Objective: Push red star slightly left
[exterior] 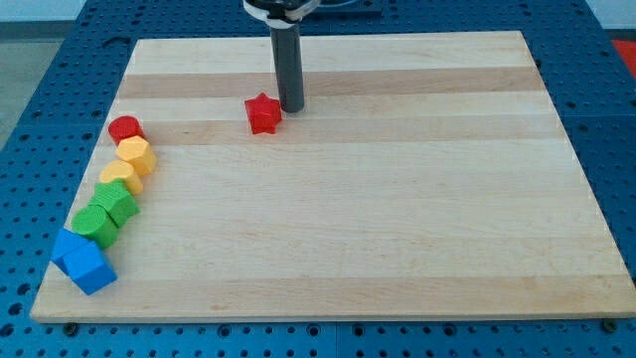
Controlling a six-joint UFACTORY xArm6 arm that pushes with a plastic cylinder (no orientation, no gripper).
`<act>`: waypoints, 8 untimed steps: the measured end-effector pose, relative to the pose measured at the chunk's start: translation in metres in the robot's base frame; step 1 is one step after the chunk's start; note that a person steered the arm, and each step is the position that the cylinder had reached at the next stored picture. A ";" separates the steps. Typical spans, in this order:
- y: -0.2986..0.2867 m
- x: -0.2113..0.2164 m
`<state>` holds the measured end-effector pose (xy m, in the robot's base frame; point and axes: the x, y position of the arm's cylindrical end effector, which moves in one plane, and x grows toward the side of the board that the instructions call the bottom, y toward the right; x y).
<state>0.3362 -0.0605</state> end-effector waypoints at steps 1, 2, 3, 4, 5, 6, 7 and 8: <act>-0.039 0.000; -0.044 0.000; 0.019 0.000; 0.073 0.017; 0.067 0.029; 0.022 0.029; -0.008 0.032; -0.010 0.045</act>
